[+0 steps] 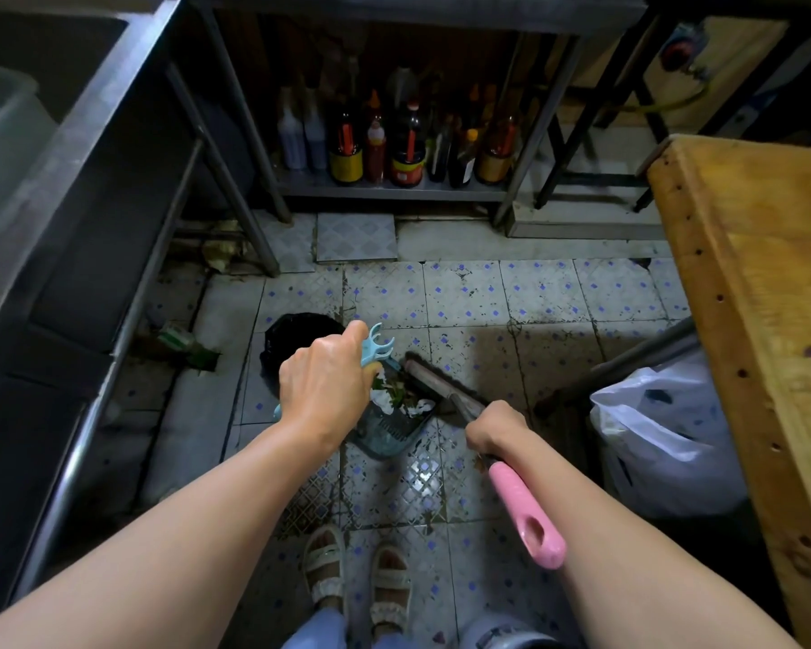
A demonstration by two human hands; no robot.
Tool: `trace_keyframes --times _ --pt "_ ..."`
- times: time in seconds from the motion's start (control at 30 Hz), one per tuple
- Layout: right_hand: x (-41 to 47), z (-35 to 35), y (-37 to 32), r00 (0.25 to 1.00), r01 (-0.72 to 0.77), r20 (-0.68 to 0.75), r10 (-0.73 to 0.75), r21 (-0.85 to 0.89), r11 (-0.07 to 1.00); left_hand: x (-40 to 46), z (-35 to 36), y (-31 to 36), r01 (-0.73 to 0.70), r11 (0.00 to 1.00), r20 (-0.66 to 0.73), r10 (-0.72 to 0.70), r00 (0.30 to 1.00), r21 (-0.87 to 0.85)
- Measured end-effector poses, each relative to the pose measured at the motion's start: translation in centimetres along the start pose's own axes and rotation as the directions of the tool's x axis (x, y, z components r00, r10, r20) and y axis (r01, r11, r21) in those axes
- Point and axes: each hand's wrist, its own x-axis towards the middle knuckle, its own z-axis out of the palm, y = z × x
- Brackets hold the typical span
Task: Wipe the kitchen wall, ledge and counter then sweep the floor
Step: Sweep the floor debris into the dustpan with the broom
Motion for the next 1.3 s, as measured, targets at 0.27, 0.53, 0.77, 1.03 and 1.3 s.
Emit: trace_keyframes --times 0.27,0.53,0.77,1.03,1.3 --pt "-4.1 -2.1 1.5 0.999 0.033 -0.007 -0.033 -0.024 0.999 -3.0 -3.8 1.6 0.022 1.0 -0.055 -0.021 0.998 0.012" --pt "-8.8 -3.7 2.3 0.997 0.066 -0.027 -0.067 -0.048 0.997 -6.0 -7.9 2.4 0.013 1.0 -0.111 -0.011 0.994 0.012" --pt "-12.4 -3.5 1.5 0.995 0.097 -0.035 -0.098 -0.015 0.995 -8.8 -10.8 1.5 -0.011 1.0 -0.141 0.014 0.99 0.02" --pt "-17.7 -1.0 0.1 0.99 0.13 -0.058 -0.13 -0.009 0.992 -12.9 -14.6 -2.3 -0.078 0.997 -0.18 0.082 0.98 0.03" --pt "-22.2 2.0 -2.0 0.982 0.166 -0.096 -0.164 0.006 0.986 -16.5 -18.3 -7.0 -0.139 0.989 -0.219 0.145 0.965 0.044"
